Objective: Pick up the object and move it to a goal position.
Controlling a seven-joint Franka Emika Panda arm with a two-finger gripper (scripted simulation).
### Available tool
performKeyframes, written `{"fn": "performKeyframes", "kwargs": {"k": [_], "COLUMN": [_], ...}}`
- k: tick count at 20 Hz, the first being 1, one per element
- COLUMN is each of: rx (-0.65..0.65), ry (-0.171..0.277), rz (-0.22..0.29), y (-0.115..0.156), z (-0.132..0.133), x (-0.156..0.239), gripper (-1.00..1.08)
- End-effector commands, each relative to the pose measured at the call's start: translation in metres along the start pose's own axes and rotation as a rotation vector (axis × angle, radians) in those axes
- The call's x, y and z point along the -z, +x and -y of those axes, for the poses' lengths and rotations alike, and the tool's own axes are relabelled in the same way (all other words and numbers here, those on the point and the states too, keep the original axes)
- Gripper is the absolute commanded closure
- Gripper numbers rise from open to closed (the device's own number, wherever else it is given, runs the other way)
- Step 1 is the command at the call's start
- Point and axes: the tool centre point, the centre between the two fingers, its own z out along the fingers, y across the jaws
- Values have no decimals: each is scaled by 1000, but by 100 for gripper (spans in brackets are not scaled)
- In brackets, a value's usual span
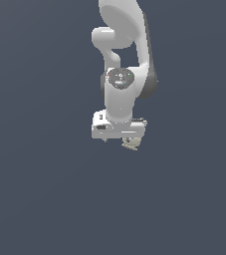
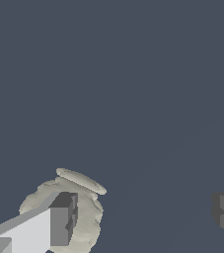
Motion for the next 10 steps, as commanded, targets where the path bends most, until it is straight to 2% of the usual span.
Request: {"fn": "performKeyframes", "kwargs": {"k": [1,10], "rx": [0,49], "ry": [0,2], "rz": [0,42], "y": [0,-12], "z": [0,9], "x": [0,-16], "gripper": [-92,-92]}}
